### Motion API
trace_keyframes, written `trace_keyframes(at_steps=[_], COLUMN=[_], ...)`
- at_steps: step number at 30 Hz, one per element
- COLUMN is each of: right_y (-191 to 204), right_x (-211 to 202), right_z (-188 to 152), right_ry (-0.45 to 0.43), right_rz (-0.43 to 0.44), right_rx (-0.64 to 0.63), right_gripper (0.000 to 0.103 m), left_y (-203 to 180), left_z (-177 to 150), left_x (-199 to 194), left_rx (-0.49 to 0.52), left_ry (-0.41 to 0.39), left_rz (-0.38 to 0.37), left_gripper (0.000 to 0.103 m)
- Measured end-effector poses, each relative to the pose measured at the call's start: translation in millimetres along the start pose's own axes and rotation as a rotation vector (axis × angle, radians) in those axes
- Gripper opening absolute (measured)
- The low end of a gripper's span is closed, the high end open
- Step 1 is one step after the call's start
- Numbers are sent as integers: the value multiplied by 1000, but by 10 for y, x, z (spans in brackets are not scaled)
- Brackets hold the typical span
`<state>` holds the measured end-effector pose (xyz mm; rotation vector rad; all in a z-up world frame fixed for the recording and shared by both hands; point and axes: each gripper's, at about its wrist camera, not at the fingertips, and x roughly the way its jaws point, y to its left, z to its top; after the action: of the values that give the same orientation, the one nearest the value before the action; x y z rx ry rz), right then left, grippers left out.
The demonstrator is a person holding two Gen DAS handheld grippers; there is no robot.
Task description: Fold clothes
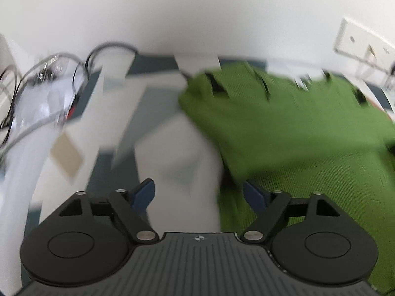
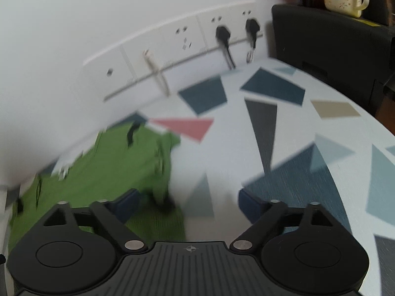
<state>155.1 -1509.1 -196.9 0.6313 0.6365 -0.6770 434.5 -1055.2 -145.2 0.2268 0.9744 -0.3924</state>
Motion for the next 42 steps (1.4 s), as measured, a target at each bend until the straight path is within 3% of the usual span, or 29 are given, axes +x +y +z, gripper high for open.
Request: trace_keyframes(at_steps=[8, 18, 24, 27, 29, 31, 32, 34, 35, 37, 42], right_y=[-113, -225, -238, -235, -263, -272, -273, -284, -291, -335, -514], right_x=[-344, -774, -820, -878, -926, -988, -1020, -1081, -1110, -1141, -1290], right_z=[-351, -944, -1247, -1353, -1400, -1447, -1465, -1475, -1474, -1440, -1428], right_ry=[81, 172, 276, 262, 249, 224, 213, 197, 191, 205, 231], right_rz=[66, 71, 30, 12, 15, 25, 35, 59, 71, 110, 164], right_rx=[-201, -404, -468, -510, -493, -493, -497, -503, -505, -469, -352], right_gripper=[102, 102, 102, 102, 100, 87, 82, 56, 34, 6, 5], left_y=[-195, -467, -390, -405, -408, -419, -427, -449, -458, -443, -376], left_z=[-762, -1166, -1326, -1363, -1372, -1382, -1395, -1428, -1442, -1490, -1715], left_x=[-343, -480, -514, -530, -539, -556, -588, -697, -745, -796, -1020], left_rx=[-35, 83, 66, 68, 65, 73, 76, 101, 114, 95, 63], left_ry=[84, 126, 103, 82, 86, 102, 99, 66, 54, 56, 48], left_rz=[13, -11, -55, -51, -52, -57, -64, -89, -104, -111, -122], left_gripper=[89, 100, 103, 103, 103, 102, 91, 51, 11, 7, 7])
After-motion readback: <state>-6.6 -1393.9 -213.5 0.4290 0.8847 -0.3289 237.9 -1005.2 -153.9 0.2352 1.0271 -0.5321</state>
